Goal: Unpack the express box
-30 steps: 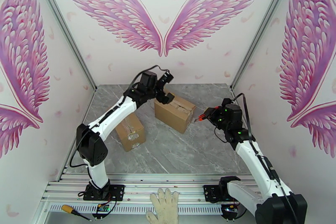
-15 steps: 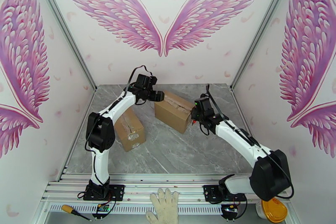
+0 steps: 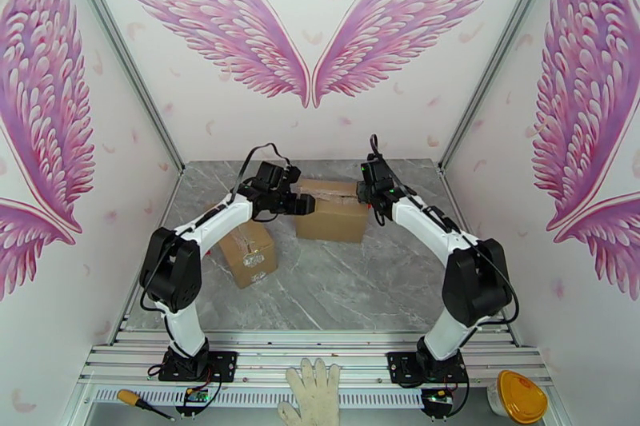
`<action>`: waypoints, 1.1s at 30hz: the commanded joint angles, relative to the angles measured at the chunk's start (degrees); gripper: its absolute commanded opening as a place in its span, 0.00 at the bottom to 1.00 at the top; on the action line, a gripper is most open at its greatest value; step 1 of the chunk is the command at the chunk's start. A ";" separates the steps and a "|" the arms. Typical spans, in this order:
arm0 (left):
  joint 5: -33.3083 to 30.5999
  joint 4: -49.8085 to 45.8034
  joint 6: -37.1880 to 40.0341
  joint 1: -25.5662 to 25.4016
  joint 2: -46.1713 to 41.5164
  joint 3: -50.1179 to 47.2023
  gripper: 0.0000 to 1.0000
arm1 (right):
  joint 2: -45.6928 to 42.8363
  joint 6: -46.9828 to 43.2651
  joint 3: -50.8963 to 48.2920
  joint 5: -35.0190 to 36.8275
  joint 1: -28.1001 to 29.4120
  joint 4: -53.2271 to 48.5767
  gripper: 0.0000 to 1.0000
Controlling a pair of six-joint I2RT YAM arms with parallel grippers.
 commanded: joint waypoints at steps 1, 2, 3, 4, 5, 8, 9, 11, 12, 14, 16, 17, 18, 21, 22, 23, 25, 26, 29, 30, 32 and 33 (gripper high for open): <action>-2.62 -2.20 2.63 -2.91 -5.48 -0.04 0.86 | 1.37 -3.23 4.55 -3.31 -0.81 -2.29 0.00; -3.84 -2.89 3.39 -2.79 -6.14 0.40 0.86 | 0.98 -3.23 4.64 -3.10 -1.26 -2.74 0.00; -5.58 -3.69 4.26 -2.65 -6.92 1.17 0.87 | 0.27 -3.40 4.36 -2.91 -1.67 -3.01 0.00; -7.06 -4.64 5.40 -2.49 -7.39 2.08 0.87 | -0.81 -3.57 3.80 -2.48 -2.11 -3.30 0.00; -8.01 -5.56 6.52 -2.33 -7.65 3.20 0.87 | -1.91 -3.55 3.07 -1.81 -2.39 -3.45 0.00; -9.32 -7.59 10.21 -1.59 -7.02 7.51 0.87 | -5.60 -4.00 0.49 0.48 -3.06 -4.64 0.00; -9.34 -8.16 11.44 -1.37 -6.35 9.21 0.88 | -6.71 -4.11 -0.42 1.07 -3.25 -5.10 0.00; -9.51 -8.94 13.09 -0.70 -4.21 12.43 0.88 | -8.76 -3.94 -1.89 2.95 -3.57 -7.06 0.00; -9.49 -9.22 13.55 -0.25 -2.53 14.58 0.88 | -9.83 -3.74 -2.63 4.09 -3.76 -8.37 0.00; -8.80 -9.93 13.62 0.75 1.67 19.33 0.88 | -13.03 -3.21 -5.21 5.88 -3.93 -9.69 0.00; -7.63 -11.85 13.96 1.62 6.78 25.73 0.88 | -17.47 -2.14 -8.85 6.56 -3.96 -10.49 0.00; -7.12 -12.69 14.21 1.91 8.98 28.09 0.87 | -19.49 -1.46 -10.35 6.29 -3.96 -10.89 0.00; -5.88 -13.67 14.49 2.35 11.46 30.84 0.87 | -21.67 -0.48 -12.26 5.14 -3.96 -11.29 0.00; -3.44 -15.57 14.03 3.30 17.35 36.55 0.87 | -26.83 3.40 -17.53 -1.21 -3.36 -11.68 0.00; -2.82 -16.18 13.83 3.45 18.79 37.77 0.86 | -28.26 4.60 -19.56 -2.69 -2.62 -11.42 0.00; -2.49 -16.56 13.91 3.50 19.87 38.36 0.86 | -29.40 5.78 -20.87 -3.00 -1.66 -11.33 0.00; -1.12 -17.10 13.85 3.59 21.18 38.10 0.85 | -31.31 8.10 -23.72 -4.79 0.49 -9.82 0.00; -0.21 -16.79 13.69 3.55 21.22 37.18 0.85 | -31.62 9.32 -24.64 -5.31 1.39 -8.62 0.00; 2.77 -13.86 12.39 3.46 19.19 32.03 0.84 | -30.09 12.33 -25.92 -7.73 3.01 -4.30 0.00; 3.80 -12.44 12.03 3.37 17.93 29.59 0.83 | -28.62 13.03 -25.46 -8.48 3.29 -2.97 0.00; 5.05 -10.11 11.16 3.32 15.14 24.71 0.82 | -25.57 13.94 -24.08 -9.76 3.55 -0.56 0.00; 5.67 -9.04 10.75 3.38 13.65 22.22 0.82 | -23.91 14.08 -23.15 -9.89 3.62 0.58 0.00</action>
